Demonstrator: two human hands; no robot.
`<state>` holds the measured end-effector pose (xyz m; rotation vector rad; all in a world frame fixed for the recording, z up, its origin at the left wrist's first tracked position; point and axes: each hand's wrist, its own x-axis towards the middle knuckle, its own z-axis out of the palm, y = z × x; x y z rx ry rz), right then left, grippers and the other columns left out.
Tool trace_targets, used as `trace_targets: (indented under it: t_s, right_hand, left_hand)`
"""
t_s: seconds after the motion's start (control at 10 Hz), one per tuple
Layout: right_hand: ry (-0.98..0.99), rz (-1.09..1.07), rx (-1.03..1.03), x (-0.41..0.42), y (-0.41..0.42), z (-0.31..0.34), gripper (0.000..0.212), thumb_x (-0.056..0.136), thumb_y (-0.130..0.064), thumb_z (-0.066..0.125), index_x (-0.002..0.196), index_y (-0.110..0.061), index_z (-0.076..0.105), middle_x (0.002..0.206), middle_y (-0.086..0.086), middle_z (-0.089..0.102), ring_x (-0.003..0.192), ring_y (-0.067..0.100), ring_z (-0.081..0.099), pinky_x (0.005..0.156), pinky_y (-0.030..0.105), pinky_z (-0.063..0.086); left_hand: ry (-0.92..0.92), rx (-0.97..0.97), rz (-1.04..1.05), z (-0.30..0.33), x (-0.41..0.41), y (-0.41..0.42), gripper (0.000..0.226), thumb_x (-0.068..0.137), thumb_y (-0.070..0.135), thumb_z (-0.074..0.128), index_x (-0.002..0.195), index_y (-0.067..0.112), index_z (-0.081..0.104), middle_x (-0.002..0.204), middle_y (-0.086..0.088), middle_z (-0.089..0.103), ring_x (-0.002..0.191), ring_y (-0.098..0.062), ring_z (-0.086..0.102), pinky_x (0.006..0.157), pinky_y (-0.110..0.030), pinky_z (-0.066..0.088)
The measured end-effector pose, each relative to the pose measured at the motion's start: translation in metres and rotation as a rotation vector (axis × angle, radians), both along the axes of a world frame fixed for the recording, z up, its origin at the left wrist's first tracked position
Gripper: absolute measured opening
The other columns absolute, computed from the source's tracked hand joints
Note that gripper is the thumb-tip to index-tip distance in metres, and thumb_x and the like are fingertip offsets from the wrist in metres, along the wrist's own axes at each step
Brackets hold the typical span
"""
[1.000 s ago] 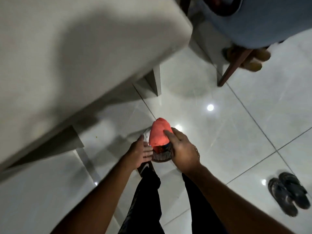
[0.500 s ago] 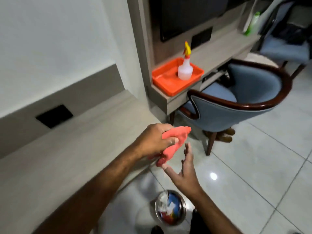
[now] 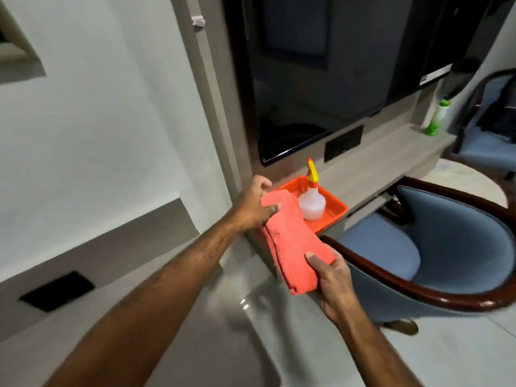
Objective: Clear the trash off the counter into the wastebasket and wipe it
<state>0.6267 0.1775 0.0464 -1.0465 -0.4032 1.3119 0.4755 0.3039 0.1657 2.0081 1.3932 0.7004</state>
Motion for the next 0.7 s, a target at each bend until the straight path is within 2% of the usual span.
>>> trace_targets:
  t_s: [0.1, 0.2, 0.3, 0.4, 0.5, 0.6, 0.7]
  right_hand:
    - [-0.319, 0.001, -0.108, 0.03, 0.06, -0.016, 0.065, 0.082, 0.0, 0.071, 0.134, -0.021, 0.039, 0.128, 0.011, 0.057, 0.106, 0.023, 0.063, 0.082, 0.046, 0.059]
    - [-0.461, 0.156, -0.098, 0.036, 0.109, -0.033, 0.053, 0.082, 0.0, 0.065, 0.125, -0.026, 0.046, 0.123, 0.008, 0.055, 0.108, 0.03, 0.059, 0.088, 0.053, 0.056]
    - [-0.649, 0.233, -0.145, 0.028, 0.153, -0.045, 0.024, 0.084, 0.0, 0.058, 0.089, -0.022, 0.066, 0.092, 0.006, 0.071, 0.083, 0.023, 0.067, 0.071, 0.035, 0.058]
    - [-0.781, 0.327, -0.184, 0.016, 0.184, -0.053, 0.022, 0.086, -0.006, 0.056, 0.072, -0.022, 0.065, 0.072, -0.001, 0.066, 0.068, 0.017, 0.062, 0.067, 0.032, 0.054]
    - [-0.752, 0.491, -0.223, 0.006, 0.2, -0.061, 0.022, 0.089, -0.011, 0.054, 0.103, -0.008, 0.07, 0.086, 0.007, 0.071, 0.075, 0.021, 0.067, 0.068, 0.028, 0.057]
    - [-0.779, 0.538, -0.259, 0.001, 0.209, -0.062, 0.03, 0.094, -0.027, 0.055, 0.116, -0.009, 0.067, 0.106, 0.013, 0.071, 0.096, 0.031, 0.068, 0.079, 0.034, 0.054]
    - [-0.888, 0.552, -0.395, -0.002, 0.21, -0.039, 0.03, 0.09, -0.02, 0.057, 0.113, -0.002, 0.067, 0.108, 0.018, 0.069, 0.093, 0.032, 0.068, 0.068, 0.033, 0.056]
  left_hand:
    - [0.029, 0.008, 0.016, -0.048, 0.025, 0.067, 0.03, 0.083, 0.009, 0.072, 0.108, 0.007, 0.058, 0.1, -0.002, 0.06, 0.095, -0.021, 0.059, 0.082, -0.026, 0.044]
    - [0.161, 0.008, 0.042, -0.094, 0.035, 0.113, 0.027, 0.085, 0.01, 0.07, 0.111, 0.005, 0.068, 0.118, -0.011, 0.068, 0.112, -0.025, 0.061, 0.091, -0.018, 0.038]
    - [0.408, -0.007, 0.038, -0.133, 0.033, 0.138, 0.045, 0.089, 0.019, 0.064, 0.13, 0.002, 0.058, 0.136, -0.019, 0.055, 0.124, -0.029, 0.053, 0.108, -0.026, 0.037]
    - [0.64, -0.012, 0.012, -0.159, 0.025, 0.151, 0.056, 0.09, 0.025, 0.063, 0.138, 0.003, 0.045, 0.143, -0.022, 0.04, 0.122, -0.036, 0.052, 0.106, -0.038, 0.045]
    - [0.846, 0.03, -0.023, -0.17, 0.014, 0.149, 0.062, 0.087, 0.017, 0.063, 0.14, 0.0, 0.037, 0.145, -0.025, 0.035, 0.126, -0.039, 0.045, 0.109, -0.043, 0.041]
    - [0.924, 0.18, -0.054, -0.168, -0.003, 0.138, 0.06, 0.09, 0.014, 0.054, 0.144, -0.002, 0.035, 0.146, -0.026, 0.037, 0.128, -0.041, 0.042, 0.111, -0.045, 0.036]
    - [0.85, 0.298, -0.019, -0.151, -0.027, 0.117, 0.044, 0.09, 0.013, 0.048, 0.132, -0.001, 0.05, 0.129, -0.022, 0.055, 0.112, -0.039, 0.055, 0.096, -0.045, 0.05]
